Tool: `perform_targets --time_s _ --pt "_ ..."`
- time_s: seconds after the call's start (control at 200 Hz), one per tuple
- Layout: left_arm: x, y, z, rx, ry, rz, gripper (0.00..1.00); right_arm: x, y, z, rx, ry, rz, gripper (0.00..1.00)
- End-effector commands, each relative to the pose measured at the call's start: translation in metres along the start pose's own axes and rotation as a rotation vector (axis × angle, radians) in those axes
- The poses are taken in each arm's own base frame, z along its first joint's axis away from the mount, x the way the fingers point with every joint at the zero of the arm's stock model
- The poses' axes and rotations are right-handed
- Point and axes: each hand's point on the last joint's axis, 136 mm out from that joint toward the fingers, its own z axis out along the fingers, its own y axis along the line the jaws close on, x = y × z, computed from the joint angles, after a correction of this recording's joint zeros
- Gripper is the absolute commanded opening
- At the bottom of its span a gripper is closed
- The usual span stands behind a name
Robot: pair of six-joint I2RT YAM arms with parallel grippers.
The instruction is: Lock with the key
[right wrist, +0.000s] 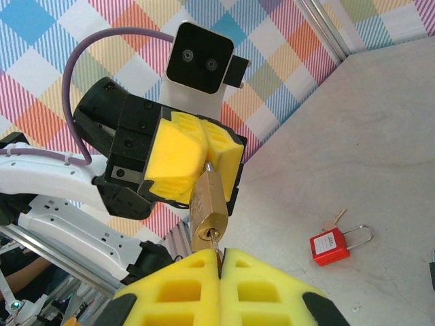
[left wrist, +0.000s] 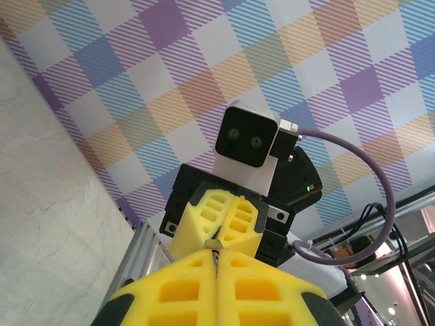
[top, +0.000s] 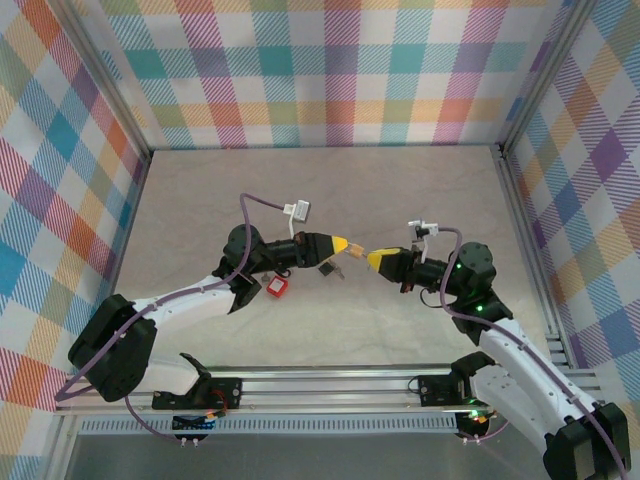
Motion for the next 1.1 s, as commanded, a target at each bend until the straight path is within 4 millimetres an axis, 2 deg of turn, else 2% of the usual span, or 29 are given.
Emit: perform_targets --time_s 0.0,0.32,0.545,0.645,0.87,1.095 --pt "-0.028 -0.006 -0.007 0.012 -0.135 0.046 0.0 0.004 0.011 -0.004 -0.039 0.009 -0.022 0.0" --pt "-0.032 -0.001 -0.009 0.005 -0.146 0.037 0.0 0.008 0.009 -0.009 -0.011 0.01 -0.017 0.0" --pt "-0.034 0.012 -0.014 -0.032 -0.15 0.027 0.0 0.005 0.011 -0.019 0.056 0.002 -0.046 0.0" --pt "-0.031 0.022 -0.013 -0.077 -0.131 0.032 0.0 0.001 0.009 -0.023 0.101 -0.02 -0.057 0.0" --pt "-0.021 0.049 -0.011 -0.298 -0.029 0.126 0.0 -0.017 -0.012 -0.041 0.32 -0.087 -0.068 0.0" --pt "-0.01 0.081 0.002 -0.439 0.055 0.151 0.0 -0.034 -0.032 -0.063 0.519 -0.165 -0.055 0.0"
